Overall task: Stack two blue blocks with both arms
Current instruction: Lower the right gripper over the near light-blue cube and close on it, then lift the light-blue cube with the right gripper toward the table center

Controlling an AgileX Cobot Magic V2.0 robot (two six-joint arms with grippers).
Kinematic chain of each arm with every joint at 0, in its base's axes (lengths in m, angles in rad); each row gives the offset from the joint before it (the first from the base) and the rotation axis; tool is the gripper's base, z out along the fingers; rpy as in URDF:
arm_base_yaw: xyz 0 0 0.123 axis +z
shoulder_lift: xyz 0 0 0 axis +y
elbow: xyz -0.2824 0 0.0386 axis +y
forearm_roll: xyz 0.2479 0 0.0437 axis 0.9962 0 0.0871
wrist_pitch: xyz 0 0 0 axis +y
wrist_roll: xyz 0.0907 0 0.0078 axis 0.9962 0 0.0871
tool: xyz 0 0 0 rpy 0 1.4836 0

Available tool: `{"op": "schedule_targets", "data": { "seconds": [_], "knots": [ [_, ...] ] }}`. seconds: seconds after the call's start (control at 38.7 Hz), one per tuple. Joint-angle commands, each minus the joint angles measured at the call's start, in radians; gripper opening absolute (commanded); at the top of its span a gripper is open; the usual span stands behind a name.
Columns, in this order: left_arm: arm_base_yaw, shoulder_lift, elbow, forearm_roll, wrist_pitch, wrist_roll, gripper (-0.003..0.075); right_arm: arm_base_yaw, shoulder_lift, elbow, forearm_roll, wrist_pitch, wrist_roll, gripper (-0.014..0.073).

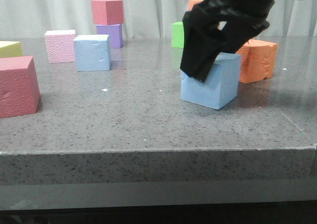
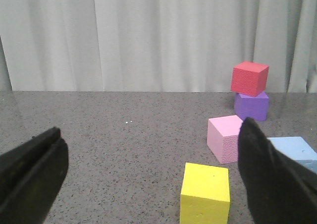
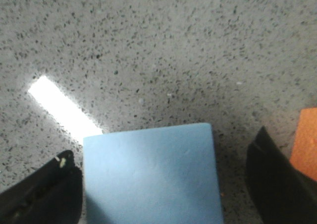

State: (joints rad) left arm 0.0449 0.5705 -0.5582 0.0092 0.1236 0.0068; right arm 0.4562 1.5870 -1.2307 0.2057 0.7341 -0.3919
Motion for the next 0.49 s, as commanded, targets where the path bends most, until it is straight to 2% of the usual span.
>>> {"op": "schedule_targets", "data": {
  "seconds": [0.0, 0.08, 0.23, 0.28, 0.46],
  "knots": [
    [-0.004, 0.006, -0.032, -0.009, -0.088, -0.007, 0.0673, -0.001, -0.025, -0.036, -0.002, -0.015, -0.009, 0.0657],
    [-0.004, 0.006, -0.032, -0.009, -0.088, -0.007, 0.0673, -0.001, -0.026, -0.038, -0.002, -0.007, -0.009, 0.0600],
    [-0.004, 0.006, -0.032, -0.009, -0.088, -0.007, 0.0673, -0.001, -0.027, -0.067, -0.002, 0.027, -0.009, 0.0349],
    [-0.004, 0.006, -0.032, -0.009, -0.088, -0.007, 0.0673, -0.001, -0.027, -0.090, -0.002, 0.045, -0.009, 0.0307],
    [-0.004, 0.006, -0.032, -0.009, -0.088, -0.007, 0.0673, 0.016, -0.027, -0.173, -0.001, 0.134, -0.021, 0.0353]
  ]
}}
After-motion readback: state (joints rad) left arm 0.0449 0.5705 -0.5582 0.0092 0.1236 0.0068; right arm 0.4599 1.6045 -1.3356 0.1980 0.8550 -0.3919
